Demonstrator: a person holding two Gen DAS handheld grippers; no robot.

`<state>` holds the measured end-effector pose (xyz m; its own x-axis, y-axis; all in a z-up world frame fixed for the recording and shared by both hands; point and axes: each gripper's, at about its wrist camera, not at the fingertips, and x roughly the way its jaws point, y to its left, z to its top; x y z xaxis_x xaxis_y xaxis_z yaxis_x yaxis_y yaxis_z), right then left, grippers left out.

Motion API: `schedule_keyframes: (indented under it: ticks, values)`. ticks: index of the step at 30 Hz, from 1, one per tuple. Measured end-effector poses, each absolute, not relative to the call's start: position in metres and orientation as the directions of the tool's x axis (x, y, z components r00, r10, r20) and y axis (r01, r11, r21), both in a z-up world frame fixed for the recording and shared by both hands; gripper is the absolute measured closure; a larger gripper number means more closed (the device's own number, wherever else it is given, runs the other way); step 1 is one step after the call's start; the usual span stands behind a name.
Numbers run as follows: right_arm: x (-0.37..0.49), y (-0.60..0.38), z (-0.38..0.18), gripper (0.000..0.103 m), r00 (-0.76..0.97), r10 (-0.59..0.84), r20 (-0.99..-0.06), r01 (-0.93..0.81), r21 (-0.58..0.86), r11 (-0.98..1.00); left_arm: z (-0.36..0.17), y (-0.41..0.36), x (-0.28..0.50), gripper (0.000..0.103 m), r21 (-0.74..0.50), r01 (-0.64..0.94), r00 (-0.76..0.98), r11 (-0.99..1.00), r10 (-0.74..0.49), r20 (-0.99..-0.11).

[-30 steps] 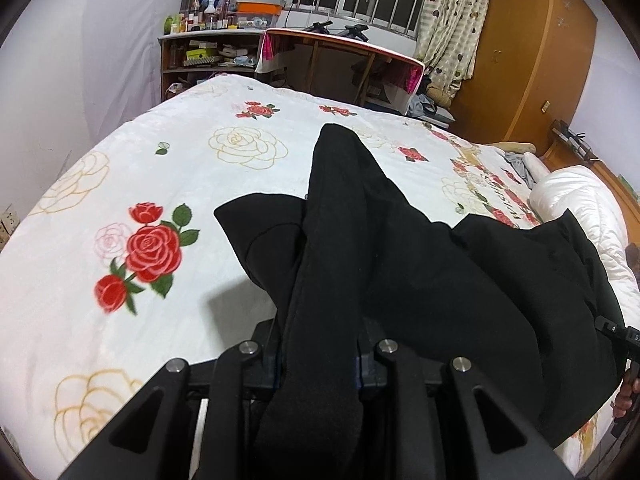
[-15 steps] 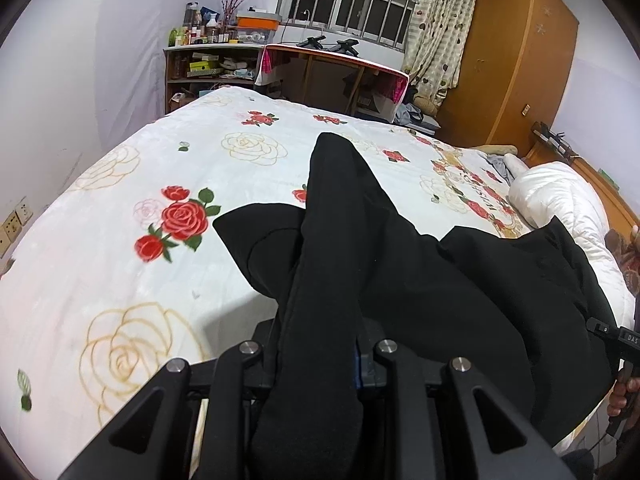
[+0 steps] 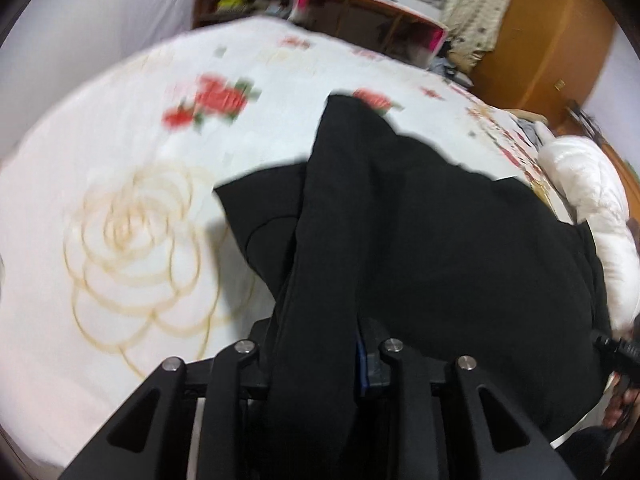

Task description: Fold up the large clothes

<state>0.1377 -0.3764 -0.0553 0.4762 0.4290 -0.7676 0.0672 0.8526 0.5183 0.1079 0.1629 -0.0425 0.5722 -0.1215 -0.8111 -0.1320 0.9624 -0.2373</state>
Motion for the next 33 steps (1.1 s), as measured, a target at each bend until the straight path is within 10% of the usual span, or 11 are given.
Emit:
schedule_keyframes:
  ticks: [4,24,28,33]
  values:
    - [0.133,-0.383,-0.059,0.046,0.471,0.422,-0.775,0.087,0.517,0.852,-0.042,0.162,0.099,0.064,-0.242,-0.135,0.575,0.961,-0.123,-0.809]
    - [0.114,-0.367,0.026,0.043,0.654,0.149,-0.742,0.049,0.238,0.97,0.026,0.136,0.092,0.063,-0.248,-0.015,0.681,0.969,-0.172,-0.712]
    - [0.126,-0.335,0.0,0.067,0.601,0.146,-0.786,-0.008,0.177,0.984,0.006,0.099,0.107,0.063,-0.206,0.05,0.646,0.977,-0.189,-0.739]
    - [0.163,-0.337,-0.042,0.067,0.547,0.108,-0.83,0.017,0.139,0.99,-0.031,0.096,0.127,0.061,-0.179,0.006,0.613,0.984,-0.145,-0.776]
